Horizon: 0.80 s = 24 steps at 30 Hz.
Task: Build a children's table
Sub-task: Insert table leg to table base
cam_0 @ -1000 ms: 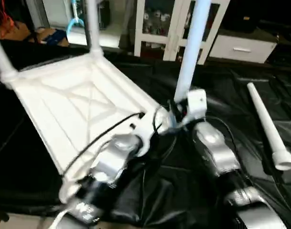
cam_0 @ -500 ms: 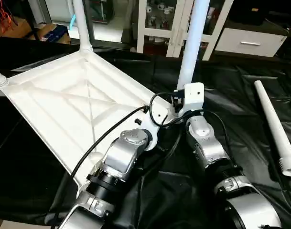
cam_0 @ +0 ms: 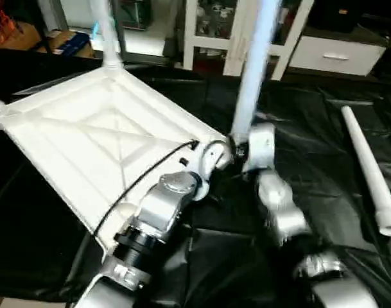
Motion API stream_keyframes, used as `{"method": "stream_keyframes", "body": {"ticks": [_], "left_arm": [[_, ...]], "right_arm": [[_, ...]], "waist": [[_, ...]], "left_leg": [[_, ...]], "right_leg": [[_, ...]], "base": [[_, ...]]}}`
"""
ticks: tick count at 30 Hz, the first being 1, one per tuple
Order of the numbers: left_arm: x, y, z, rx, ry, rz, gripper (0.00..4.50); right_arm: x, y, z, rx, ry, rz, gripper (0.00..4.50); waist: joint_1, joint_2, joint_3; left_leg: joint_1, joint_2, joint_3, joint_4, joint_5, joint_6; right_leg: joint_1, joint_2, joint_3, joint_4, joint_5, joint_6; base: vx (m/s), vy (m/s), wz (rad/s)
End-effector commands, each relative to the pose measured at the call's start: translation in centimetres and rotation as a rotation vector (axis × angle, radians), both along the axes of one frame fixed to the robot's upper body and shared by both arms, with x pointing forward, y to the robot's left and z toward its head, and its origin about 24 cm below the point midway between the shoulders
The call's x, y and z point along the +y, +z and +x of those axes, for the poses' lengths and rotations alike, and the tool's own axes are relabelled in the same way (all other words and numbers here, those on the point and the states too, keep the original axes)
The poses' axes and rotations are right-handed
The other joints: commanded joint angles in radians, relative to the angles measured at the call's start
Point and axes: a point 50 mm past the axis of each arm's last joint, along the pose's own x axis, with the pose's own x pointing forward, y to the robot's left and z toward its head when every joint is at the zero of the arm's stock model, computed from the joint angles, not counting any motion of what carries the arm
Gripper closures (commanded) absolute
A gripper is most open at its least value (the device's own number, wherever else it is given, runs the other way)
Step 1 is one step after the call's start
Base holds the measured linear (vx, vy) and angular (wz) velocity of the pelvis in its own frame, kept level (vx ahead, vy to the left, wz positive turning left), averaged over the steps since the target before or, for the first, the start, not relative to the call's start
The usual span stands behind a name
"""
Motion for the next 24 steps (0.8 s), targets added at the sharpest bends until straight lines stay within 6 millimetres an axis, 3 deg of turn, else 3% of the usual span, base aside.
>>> {"method": "stream_keyframes", "body": {"ticks": [1, 5, 8, 12, 15, 17, 18, 20, 22, 23, 24], "left_arm": [[1.6, 0.2, 0.6, -0.058, 0.058, -0.012, 4.5], [1.8, 0.2, 0.5, -0.077, 0.037, -0.014, 4.5], [1.9, 0.3, 0.3, -0.106, -0.002, -0.013, 4.5], [2.5, 0.3, -0.3, -0.153, -0.115, -0.012, 4.5], [3.7, 0.2, -1.3, -0.191, -0.265, 0.007, 4.5], [4.1, 0.1, -1.8, -0.198, -0.324, 0.019, 4.5], [4.3, 0.0, -2.1, -0.193, -0.349, 0.024, 4.5], [4.7, -0.2, -2.7, -0.192, -0.414, 0.031, 4.5], [5.0, -0.7, -3.9, -0.179, -0.507, 0.039, 4.5], [5.0, -0.9, -4.4, -0.175, -0.552, 0.034, 4.5], [5.0, -1.0, -4.9, -0.171, -0.596, 0.025, 4.5]], "right_arm": [[-1.0, -1.6, -0.8, 0.059, 0.01, -0.049, 1.41], [-1.1, -1.1, -1.4, 0.021, 0.061, -0.034, 1.09], [-1.4, -0.6, -1.9, -0.013, 0.081, -0.044, 0.98], [-3.2, 0.2, -3.3, -0.05, 0.079, -0.041, 0.59], [-5.5, 1.3, -5.1, -0.069, 0.145, -0.007, 0.3], [-6.3, 1.6, -5.7, -0.063, 0.178, 0.009, 0.3], [-6.7, 1.7, -6.0, -0.055, 0.197, 0.016, 0.3], [-7.7, 2.0, -6.8, -0.024, 0.256, 0.029, 0.3], [-8.9, 2.2, -8.3, 0.072, 0.384, 0.072, 0.3], [-9.5, 2.3, -8.9, 0.119, 0.445, 0.075, 0.3], [-10.1, 2.3, -9.4, 0.161, 0.501, 0.074, 0.3]], "waist": [[0.004, -0.008, -0.048], [0.001, -0.009, -0.047], [0.0, -0.01, -0.052], [0.007, -0.012, -0.049], [0.019, -0.007, -0.045], [0.021, -0.001, -0.043], [0.02, -0.002, -0.042], [0.023, 0.003, -0.04], [0.03, 0.0, -0.043], [0.042, 0.01, -0.043], [0.043, 0.007, -0.042]], "left_leg": [[0.01, 0.063, -0.022, -0.055, -0.038, 0.145], [0.008, 0.063, -0.022, -0.055, -0.066, 0.131], [0.005, 0.064, -0.023, -0.049, -0.043, 0.138], [0.003, 0.066, -0.022, -0.045, -0.022, 0.157], [0.009, 0.072, -0.023, -0.052, -0.072, 0.132], [0.012, 0.072, -0.024, -0.055, -0.1, 0.12], [0.014, 0.072, -0.021, -0.056, -0.119, 0.105], [0.014, 0.071, -0.024, -0.059, -0.13, 0.094], [0.017, 0.072, -0.023, -0.056, -0.12, 0.096], [0.021, 0.076, -0.024, -0.054, -0.101, 0.108], [0.019, 0.074, -0.022, -0.052, -0.08, 0.115]], "right_leg": [[0.039, -0.047, 0.024, -0.038, 0.097, -0.281], [0.037, -0.043, 0.024, -0.039, 0.06, -0.273], [0.039, -0.044, 0.024, -0.033, 0.094, -0.277], [0.037, -0.043, 0.026, -0.028, 0.124, -0.27], [0.034, -0.042, 0.027, -0.033, 0.061, -0.247], [0.031, -0.038, 0.026, -0.035, 0.038, -0.242], [0.027, -0.038, 0.027, -0.037, 0.017, -0.244], [0.03, -0.037, 0.027, -0.038, 0.008, -0.243], [0.034, -0.037, 0.027, -0.035, 0.037, -0.243], [0.034, -0.039, 0.029, -0.03, 0.078, -0.248], [0.034, -0.038, 0.028, -0.028, 0.106, -0.259]], "base": [[0.0, 0.0, 0.0], [0.0, 0.0, 0.0], [0.0, 0.0, 0.0], [0.0, 0.0, 0.0], [0.0, 0.0, 0.0], [0.0, 0.0, 0.0], [0.0, 0.0, 0.0], [0.0, 0.0, 0.0], [0.0, 0.0, 0.0], [0.0, 0.0, 0.0], [0.0, 0.0, 0.0]]}}
